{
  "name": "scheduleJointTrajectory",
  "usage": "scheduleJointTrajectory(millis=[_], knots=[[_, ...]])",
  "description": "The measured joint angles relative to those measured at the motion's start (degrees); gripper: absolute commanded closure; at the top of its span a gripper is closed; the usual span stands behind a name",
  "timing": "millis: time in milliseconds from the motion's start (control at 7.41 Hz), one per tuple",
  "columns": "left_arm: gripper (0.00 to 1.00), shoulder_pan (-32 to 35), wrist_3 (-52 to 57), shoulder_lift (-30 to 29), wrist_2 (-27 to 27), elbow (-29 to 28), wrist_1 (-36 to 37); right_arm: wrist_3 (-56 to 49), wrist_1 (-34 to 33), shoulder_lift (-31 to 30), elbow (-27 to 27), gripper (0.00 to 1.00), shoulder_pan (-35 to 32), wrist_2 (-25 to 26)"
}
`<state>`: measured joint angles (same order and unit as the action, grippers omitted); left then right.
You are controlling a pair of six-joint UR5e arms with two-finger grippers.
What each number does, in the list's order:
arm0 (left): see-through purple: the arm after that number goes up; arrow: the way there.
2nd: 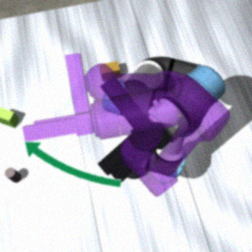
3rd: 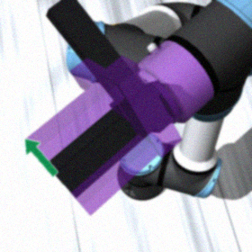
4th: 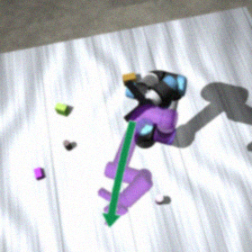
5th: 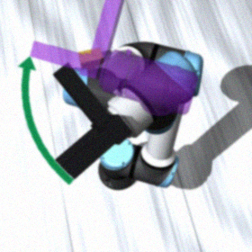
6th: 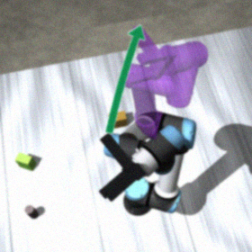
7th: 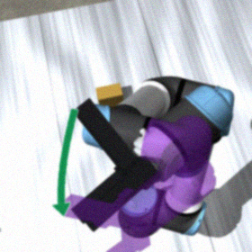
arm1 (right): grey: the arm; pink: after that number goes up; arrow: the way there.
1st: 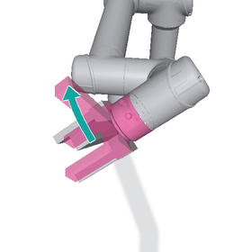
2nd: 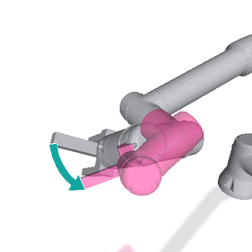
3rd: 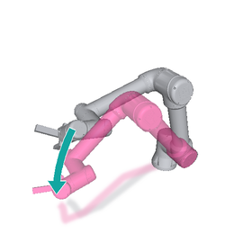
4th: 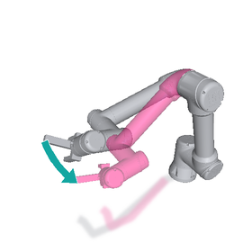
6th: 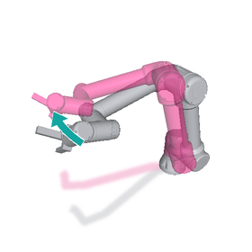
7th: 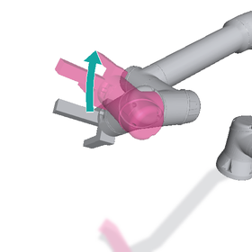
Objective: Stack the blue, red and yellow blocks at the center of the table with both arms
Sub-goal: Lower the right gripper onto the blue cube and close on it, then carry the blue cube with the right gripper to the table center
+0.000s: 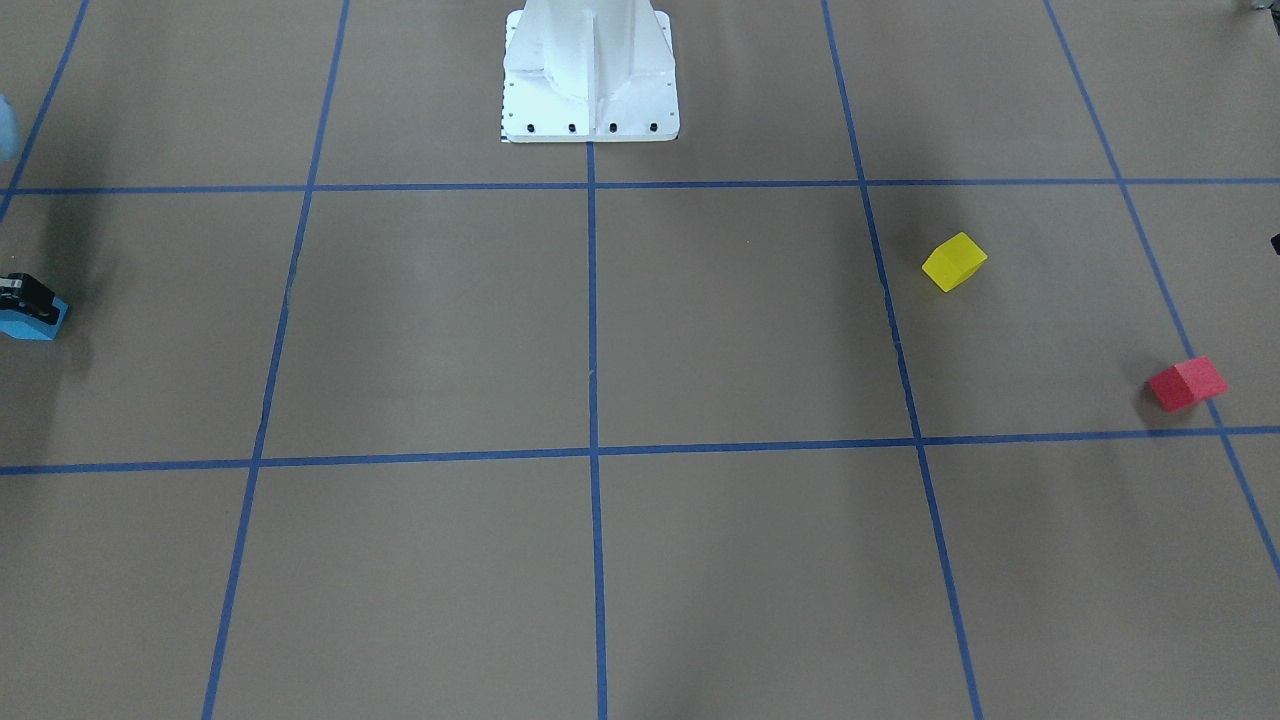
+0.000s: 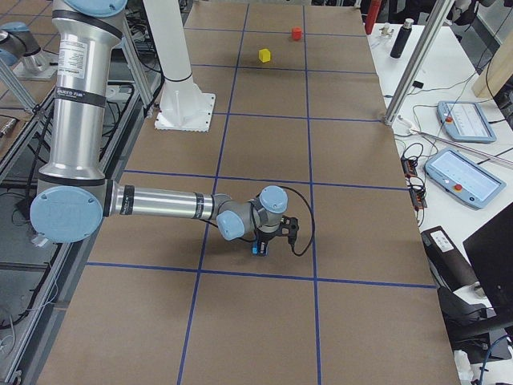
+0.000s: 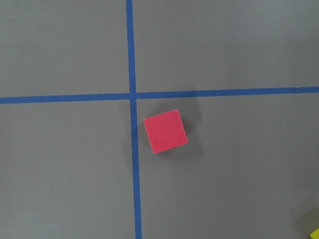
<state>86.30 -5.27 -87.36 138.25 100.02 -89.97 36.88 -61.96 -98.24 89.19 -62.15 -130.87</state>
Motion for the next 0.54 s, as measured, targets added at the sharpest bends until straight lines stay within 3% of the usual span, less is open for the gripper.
scheduleJointTrajectory(millis=[540], knots=[[0.0, -0.1, 0.0, 0.0, 0.0, 0.2, 0.0, 4.2, -0.8, 4.2, 6.5, 1.0, 0.1, -0.6]])
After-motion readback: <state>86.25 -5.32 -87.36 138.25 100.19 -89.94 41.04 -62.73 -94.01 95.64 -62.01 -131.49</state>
